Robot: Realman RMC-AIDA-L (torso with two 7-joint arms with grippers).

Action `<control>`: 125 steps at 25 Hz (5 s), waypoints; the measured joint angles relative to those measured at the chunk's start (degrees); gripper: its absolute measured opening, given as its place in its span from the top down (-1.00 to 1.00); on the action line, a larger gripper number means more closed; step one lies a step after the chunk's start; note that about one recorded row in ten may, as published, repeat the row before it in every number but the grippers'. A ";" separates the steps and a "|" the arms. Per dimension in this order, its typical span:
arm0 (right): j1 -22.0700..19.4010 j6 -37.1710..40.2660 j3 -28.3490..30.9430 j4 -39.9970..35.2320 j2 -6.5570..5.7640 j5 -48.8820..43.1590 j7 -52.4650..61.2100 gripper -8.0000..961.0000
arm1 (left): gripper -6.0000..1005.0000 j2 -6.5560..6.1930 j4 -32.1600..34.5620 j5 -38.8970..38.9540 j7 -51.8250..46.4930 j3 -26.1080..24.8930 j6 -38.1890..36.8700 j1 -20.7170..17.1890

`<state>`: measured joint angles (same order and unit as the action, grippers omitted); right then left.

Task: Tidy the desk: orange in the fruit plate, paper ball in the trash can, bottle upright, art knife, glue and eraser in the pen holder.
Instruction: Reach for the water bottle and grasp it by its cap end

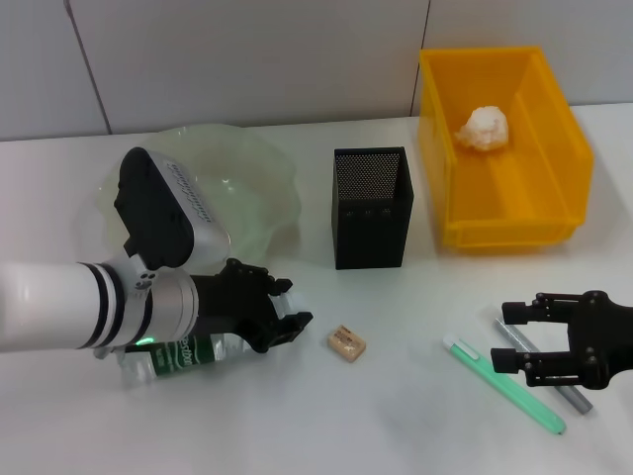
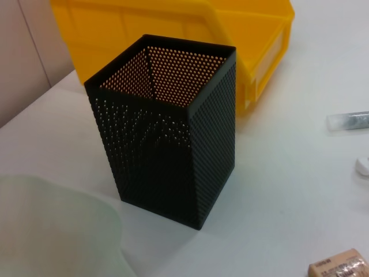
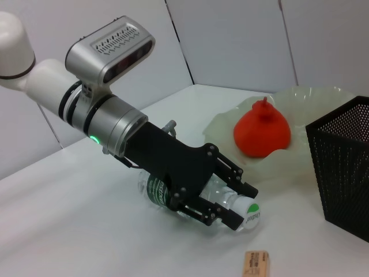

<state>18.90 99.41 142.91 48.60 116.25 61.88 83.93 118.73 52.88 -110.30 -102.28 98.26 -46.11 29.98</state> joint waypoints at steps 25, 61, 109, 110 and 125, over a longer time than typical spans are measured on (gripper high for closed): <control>0.39 -0.23 0.45 0.00 0.03 0.01 0.01 -0.57 | 0.15 -0.17 14.05 0.07 -0.47 -0.32 -0.90 -7.84; 1.86 -1.15 0.00 -0.61 0.29 -0.01 0.49 -0.57 | 0.36 0.30 5.49 -2.29 1.01 2.64 0.89 -3.95; 2.02 -0.97 -0.09 -0.88 0.42 -0.09 0.21 -0.57 | -0.39 0.21 5.43 -5.04 0.74 2.99 3.03 -4.53; 2.02 -0.97 -0.09 -0.88 0.43 -0.09 0.24 -0.57 | -0.39 0.20 5.53 -5.09 0.65 2.99 3.14 -4.55; 1.86 -1.03 -0.18 -0.88 0.47 -0.09 0.25 -0.57 | -0.39 -0.02 6.83 -5.21 0.48 2.82 1.94 -4.59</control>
<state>20.76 98.38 142.73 47.72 116.72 61.79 84.18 118.71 59.71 -115.51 -101.80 101.08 -44.17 25.39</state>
